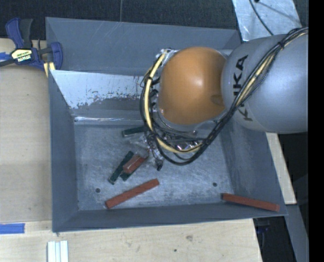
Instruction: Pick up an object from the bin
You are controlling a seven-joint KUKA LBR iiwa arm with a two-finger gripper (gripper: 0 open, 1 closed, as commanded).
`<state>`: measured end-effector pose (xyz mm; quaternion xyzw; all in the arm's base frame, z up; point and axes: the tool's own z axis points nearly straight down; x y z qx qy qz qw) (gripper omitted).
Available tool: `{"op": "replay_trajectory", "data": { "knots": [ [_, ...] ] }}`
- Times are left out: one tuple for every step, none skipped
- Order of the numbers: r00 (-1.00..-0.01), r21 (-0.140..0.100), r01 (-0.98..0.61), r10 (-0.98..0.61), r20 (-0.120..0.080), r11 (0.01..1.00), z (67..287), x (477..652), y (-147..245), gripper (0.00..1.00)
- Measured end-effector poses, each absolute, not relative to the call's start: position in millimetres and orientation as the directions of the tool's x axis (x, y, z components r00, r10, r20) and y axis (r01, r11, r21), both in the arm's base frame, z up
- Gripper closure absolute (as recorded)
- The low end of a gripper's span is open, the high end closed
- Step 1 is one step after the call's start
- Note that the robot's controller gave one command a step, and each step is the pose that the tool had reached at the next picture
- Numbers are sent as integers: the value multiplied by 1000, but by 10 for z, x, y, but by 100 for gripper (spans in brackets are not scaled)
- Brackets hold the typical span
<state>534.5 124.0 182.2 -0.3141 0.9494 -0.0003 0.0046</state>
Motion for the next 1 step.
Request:
{"op": "replay_trajectory", "data": {
  "knots": [
    [-805,-2,-594,-594,-6,805,1964,5358,1243,100]
  ]
}}
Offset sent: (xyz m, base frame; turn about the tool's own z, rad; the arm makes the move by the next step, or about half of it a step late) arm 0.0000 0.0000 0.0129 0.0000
